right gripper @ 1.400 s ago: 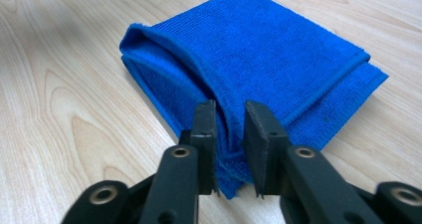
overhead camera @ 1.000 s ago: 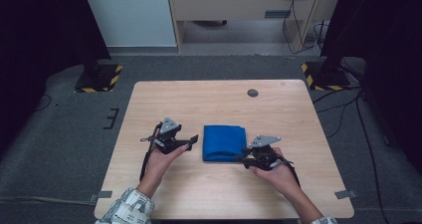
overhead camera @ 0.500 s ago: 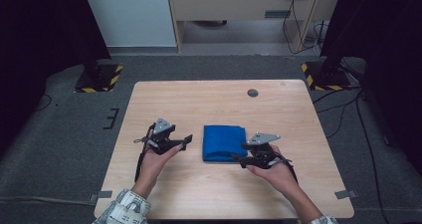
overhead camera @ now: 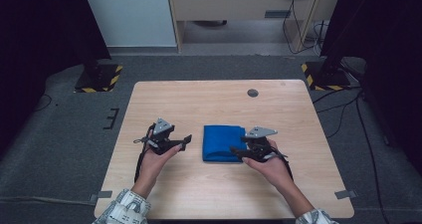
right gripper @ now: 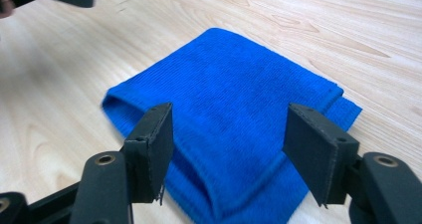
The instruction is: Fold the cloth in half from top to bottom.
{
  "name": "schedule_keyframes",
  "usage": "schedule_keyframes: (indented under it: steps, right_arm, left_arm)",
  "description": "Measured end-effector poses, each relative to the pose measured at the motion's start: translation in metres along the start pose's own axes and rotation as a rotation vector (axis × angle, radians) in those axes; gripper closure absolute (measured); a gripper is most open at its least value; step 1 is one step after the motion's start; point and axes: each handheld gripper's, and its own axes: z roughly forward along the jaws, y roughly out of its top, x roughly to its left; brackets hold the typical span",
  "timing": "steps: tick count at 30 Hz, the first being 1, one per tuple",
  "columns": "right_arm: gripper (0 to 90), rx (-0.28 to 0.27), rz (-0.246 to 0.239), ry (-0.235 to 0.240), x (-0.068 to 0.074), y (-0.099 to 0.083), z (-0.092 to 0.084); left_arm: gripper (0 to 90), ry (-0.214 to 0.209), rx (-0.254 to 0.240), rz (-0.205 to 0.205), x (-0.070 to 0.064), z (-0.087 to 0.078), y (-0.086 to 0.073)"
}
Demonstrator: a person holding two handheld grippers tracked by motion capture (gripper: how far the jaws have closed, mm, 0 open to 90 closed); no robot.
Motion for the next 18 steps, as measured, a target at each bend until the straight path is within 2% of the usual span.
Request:
schedule_keyframes:
  steps: [6,8,14,18]
  right_arm:
    - [33.8,0.019,0.007,-0.031,0.005,0.003,0.023]
    - [33.2,0.036,-0.005,-0.037,0.007,0.003,0.029]
    - [31.3,0.089,-0.058,-0.01,0.017,-0.003,0.033]
    - [26.6,0.093,-0.064,-0.004,0.017,-0.005,0.031]
  left_arm:
    - [14.2,0.008,0.009,0.0,0.002,-0.001,-0.003]
    - [14.2,0.011,0.008,-0.003,0.003,-0.003,-0.005]
    - [14.2,0.029,0.011,-0.007,0.006,-0.008,-0.008]
    - [13.8,0.037,0.013,-0.01,0.008,-0.011,-0.01]
